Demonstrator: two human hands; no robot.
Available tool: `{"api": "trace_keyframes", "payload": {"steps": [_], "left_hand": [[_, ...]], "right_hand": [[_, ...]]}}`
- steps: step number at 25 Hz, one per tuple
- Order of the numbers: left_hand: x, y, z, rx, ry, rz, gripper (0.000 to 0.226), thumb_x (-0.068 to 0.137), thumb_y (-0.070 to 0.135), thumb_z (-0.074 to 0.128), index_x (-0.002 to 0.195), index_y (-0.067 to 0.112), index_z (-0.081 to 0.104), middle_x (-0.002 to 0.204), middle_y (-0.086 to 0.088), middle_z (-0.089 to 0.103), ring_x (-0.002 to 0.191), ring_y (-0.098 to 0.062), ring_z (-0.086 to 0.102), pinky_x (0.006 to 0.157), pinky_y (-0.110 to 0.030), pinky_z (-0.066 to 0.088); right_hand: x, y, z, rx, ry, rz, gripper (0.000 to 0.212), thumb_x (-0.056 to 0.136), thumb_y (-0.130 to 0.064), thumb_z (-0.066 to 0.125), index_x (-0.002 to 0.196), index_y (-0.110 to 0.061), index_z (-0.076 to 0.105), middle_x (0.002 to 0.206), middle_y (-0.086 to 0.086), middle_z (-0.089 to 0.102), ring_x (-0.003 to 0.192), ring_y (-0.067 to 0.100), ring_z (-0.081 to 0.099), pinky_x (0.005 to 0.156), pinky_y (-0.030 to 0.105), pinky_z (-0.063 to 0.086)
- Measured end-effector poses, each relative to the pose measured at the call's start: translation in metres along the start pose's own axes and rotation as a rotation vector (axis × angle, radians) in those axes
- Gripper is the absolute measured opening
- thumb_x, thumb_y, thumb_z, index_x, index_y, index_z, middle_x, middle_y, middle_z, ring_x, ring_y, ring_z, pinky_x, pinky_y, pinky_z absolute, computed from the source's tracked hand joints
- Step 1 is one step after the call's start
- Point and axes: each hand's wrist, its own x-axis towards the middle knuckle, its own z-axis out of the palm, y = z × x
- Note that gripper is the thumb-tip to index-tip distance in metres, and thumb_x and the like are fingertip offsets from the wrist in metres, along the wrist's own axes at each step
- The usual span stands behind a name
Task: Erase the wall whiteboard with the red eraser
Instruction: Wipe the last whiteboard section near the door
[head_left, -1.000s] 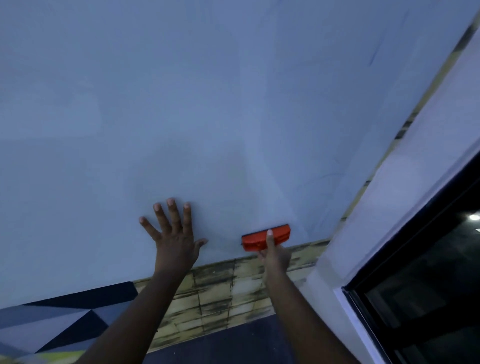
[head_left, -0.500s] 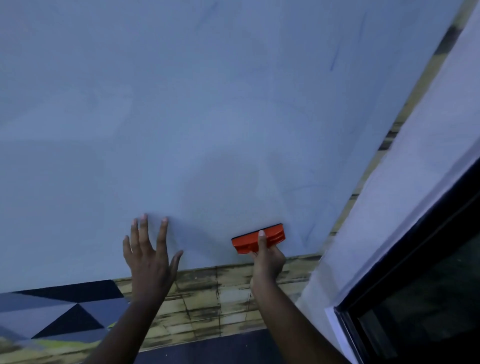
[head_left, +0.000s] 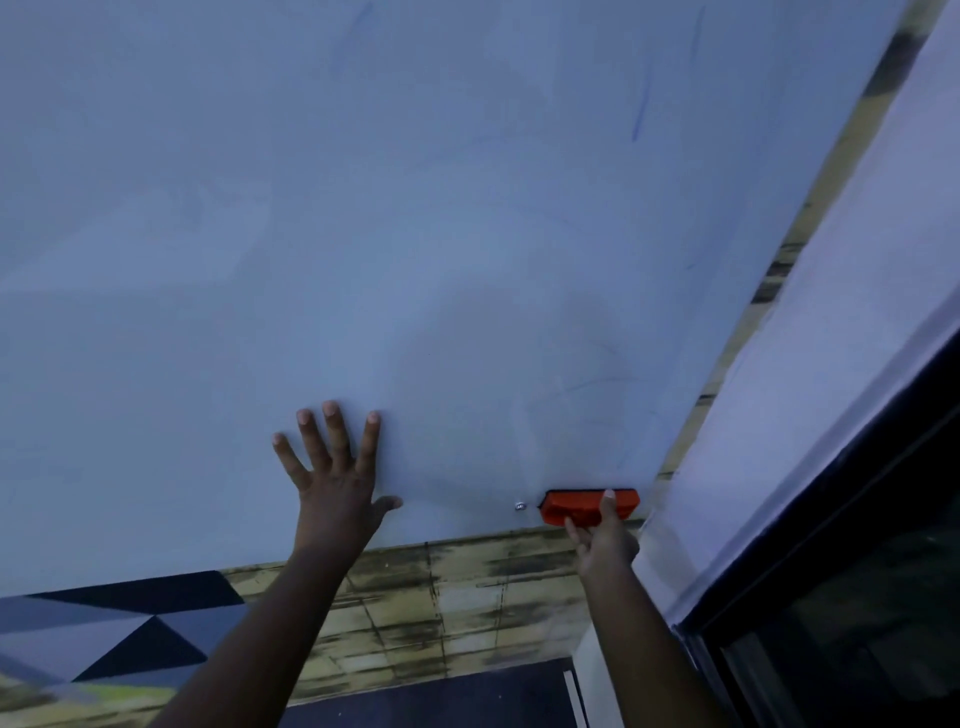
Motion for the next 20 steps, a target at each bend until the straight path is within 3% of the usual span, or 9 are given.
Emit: {"api": "trace_keyframes", "payload": {"steps": [5, 9, 13, 15, 17, 18, 20], "left_hand": [[0.005, 0.002, 0.004, -0.022, -0.05, -0.025, 0.176, 0.04, 0.045, 0.107, 0.17, 0.023, -0.009, 0.171, -0.021, -0.029, 0.155, -0.047, -0.031, 0.119, -0.065, -0.028], [0.004, 0.003, 0.003, -0.048, -0.072, -0.037, 0.176, 0.039, 0.048, 0.106, 0.169, 0.023, -0.009, 0.17, -0.021, -0.03, 0.155, -0.046, -0.032, 0.119, -0.065, -0.029], [0.003, 0.004, 0.002, -0.06, -0.074, -0.039, 0.177, 0.038, 0.049, 0.106, 0.17, 0.023, -0.008, 0.171, -0.021, -0.029, 0.156, -0.046, -0.03, 0.12, -0.065, -0.027], [0.003, 0.004, 0.002, -0.066, -0.069, -0.036, 0.176, 0.038, 0.047, 0.106, 0.17, 0.023, -0.008, 0.171, -0.021, -0.028, 0.156, -0.046, -0.029, 0.12, -0.066, -0.026], [0.002, 0.004, 0.004, -0.065, -0.057, -0.033, 0.176, 0.038, 0.046, 0.107, 0.169, 0.023, -0.009, 0.171, -0.021, -0.028, 0.156, -0.046, -0.03, 0.12, -0.066, -0.026], [0.002, 0.005, 0.005, -0.064, -0.05, -0.033, 0.176, 0.038, 0.046, 0.107, 0.169, 0.023, -0.009, 0.171, -0.021, -0.028, 0.156, -0.046, -0.03, 0.12, -0.066, -0.026], [0.001, 0.006, 0.008, -0.069, -0.037, -0.032, 0.177, 0.037, 0.044, 0.107, 0.17, 0.023, -0.008, 0.171, -0.021, -0.028, 0.156, -0.047, -0.03, 0.119, -0.066, -0.026]], "right_hand": [[0.016, 0.018, -0.013, -0.018, -0.038, 0.015, 0.063, 0.094, -0.035, 0.075, 0.134, 0.007, 0.05, 0.133, 0.027, 0.06, 0.12, 0.041, 0.063, 0.079, 0.041, 0.065], [0.01, 0.053, -0.014, -0.024, -0.107, 0.155, 0.066, 0.095, -0.031, 0.072, 0.141, 0.009, 0.044, 0.135, 0.032, 0.058, 0.12, 0.044, 0.062, 0.097, 0.049, 0.056], [-0.002, 0.07, -0.013, -0.071, -0.155, 0.193, 0.062, 0.095, -0.033, 0.072, 0.136, 0.008, 0.05, 0.129, 0.031, 0.064, 0.098, 0.037, 0.069, 0.081, 0.045, 0.062], [-0.005, 0.058, -0.011, -0.118, -0.106, 0.104, 0.048, 0.092, -0.036, 0.075, 0.116, 0.004, 0.061, 0.123, 0.028, 0.068, 0.103, 0.036, 0.07, 0.09, 0.047, 0.06], [-0.007, 0.031, -0.008, -0.151, -0.007, -0.087, 0.041, 0.085, -0.046, 0.079, 0.093, -0.008, 0.066, 0.11, 0.023, 0.072, 0.09, 0.031, 0.072, 0.073, 0.039, 0.063], [-0.009, 0.015, -0.006, -0.157, 0.033, -0.204, 0.039, 0.083, -0.05, 0.08, 0.09, -0.013, 0.068, 0.105, 0.019, 0.073, 0.084, 0.028, 0.071, 0.062, 0.033, 0.06], [-0.019, -0.013, 0.001, -0.177, 0.065, -0.439, 0.032, 0.086, -0.05, 0.079, 0.1, -0.021, 0.075, 0.102, 0.008, 0.075, 0.088, 0.024, 0.071, 0.068, 0.036, 0.061]]}}
